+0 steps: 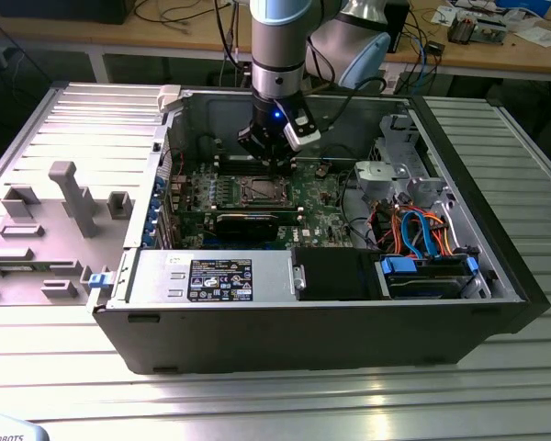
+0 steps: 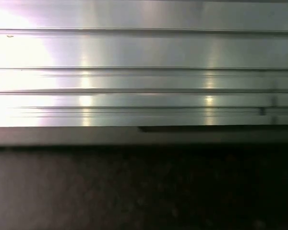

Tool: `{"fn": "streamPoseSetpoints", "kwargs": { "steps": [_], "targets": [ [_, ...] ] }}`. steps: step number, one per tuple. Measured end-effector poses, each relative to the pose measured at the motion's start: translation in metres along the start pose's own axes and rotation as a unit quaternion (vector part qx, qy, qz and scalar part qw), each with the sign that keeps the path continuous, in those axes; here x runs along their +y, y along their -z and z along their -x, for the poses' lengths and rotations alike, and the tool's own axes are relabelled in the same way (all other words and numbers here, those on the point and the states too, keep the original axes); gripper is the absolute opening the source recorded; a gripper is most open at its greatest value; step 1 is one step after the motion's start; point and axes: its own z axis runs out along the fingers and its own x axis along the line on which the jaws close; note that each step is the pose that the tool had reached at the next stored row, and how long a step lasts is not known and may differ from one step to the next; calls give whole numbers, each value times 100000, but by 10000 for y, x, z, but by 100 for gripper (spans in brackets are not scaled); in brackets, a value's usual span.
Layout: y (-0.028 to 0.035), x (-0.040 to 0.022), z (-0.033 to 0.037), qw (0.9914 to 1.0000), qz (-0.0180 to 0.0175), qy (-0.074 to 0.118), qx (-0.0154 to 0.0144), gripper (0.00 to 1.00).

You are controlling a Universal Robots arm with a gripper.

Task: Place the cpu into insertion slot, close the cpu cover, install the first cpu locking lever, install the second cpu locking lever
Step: 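Install the first cpu locking lever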

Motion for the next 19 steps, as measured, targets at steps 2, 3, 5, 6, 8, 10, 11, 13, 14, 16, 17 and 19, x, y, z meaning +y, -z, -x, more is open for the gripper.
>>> {"fn": "streamPoseSetpoints", "kwargs": {
  "steps": [2,3,5,6,8,10,11,13,14,16,17,19],
  "targets": [
    [12,1,1,100000,27,0,-22,11],
    [19,1,1,100000,17,3,-16,11],
    [20,1,1,100000,18,-1,-16,11],
    [20,1,1,100000,16,0,-14,11],
    [20,0,1,100000,-27,4,5,11],
    [18,0,1,100000,-82,8,1,11],
    [16,1,1,100000,-85,2,-4,11],
    [13,1,1,100000,-82,3,-6,11],
    [10,0,1,100000,-82,1,-5,11],
    [5,0,1,100000,-80,-2,-6,11],
    [4,0,1,100000,-86,2,-1,11],
    [1,0,1,100000,-91,1,7,11]
  ]
}}
